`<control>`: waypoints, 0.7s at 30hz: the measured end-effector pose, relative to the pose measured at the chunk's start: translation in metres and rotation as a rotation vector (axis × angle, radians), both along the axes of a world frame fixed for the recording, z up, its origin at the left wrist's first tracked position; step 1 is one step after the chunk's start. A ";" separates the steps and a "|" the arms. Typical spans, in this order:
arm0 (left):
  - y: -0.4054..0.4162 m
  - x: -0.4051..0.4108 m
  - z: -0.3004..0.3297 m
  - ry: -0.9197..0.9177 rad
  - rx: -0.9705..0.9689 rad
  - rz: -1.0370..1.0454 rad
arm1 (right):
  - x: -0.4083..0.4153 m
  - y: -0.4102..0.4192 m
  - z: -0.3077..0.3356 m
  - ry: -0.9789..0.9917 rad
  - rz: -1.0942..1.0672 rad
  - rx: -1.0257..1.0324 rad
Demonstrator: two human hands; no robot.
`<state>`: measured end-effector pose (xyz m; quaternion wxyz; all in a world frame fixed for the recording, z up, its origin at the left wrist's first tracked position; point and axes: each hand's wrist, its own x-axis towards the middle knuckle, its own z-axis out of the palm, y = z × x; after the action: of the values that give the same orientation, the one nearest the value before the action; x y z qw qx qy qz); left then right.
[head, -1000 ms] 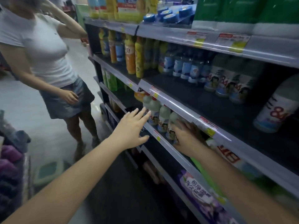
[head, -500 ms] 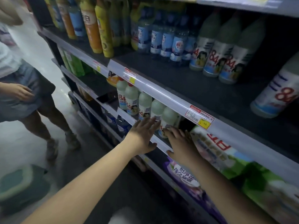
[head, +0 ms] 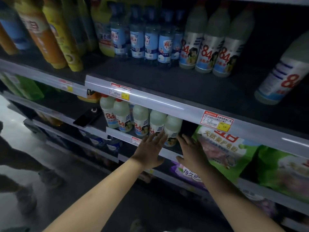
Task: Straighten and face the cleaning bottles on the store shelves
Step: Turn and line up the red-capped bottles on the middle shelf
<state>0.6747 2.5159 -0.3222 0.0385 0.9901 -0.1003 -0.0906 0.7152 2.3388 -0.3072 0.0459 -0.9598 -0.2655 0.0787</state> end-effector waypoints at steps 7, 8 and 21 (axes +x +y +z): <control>0.011 0.010 -0.008 -0.036 -0.231 -0.061 | 0.000 0.016 -0.007 0.015 -0.196 0.045; 0.011 0.012 -0.010 -0.040 -0.251 -0.066 | -0.001 0.017 -0.008 0.015 -0.221 0.054; 0.010 0.042 -0.029 -0.049 -0.638 0.072 | 0.011 0.043 -0.016 -0.008 -0.409 0.368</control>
<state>0.7169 2.5264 -0.3516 0.3479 0.9328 -0.0897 -0.0291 0.7265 2.3819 -0.3232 0.2332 -0.9693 -0.0760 0.0143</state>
